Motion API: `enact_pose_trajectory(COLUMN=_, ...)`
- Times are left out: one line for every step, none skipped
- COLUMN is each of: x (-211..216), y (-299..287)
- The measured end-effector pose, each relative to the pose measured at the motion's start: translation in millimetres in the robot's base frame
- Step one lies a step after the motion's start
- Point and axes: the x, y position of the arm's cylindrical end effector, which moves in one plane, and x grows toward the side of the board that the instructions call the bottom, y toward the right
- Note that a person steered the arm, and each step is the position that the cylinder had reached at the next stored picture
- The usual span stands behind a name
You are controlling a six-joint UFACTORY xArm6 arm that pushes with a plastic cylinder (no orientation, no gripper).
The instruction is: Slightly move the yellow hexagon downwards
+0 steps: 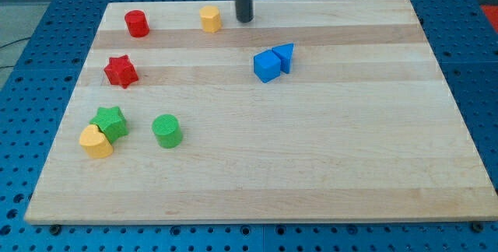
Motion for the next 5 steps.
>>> enact_pose_trajectory(x=-14.2, y=-48.8)
enact_pose_trajectory(x=-14.3, y=-65.0)
enact_pose_trajectory(x=-2.6, y=-54.8)
enact_pose_trajectory(x=11.5, y=-59.1)
enact_pose_trajectory(x=13.8, y=-53.6)
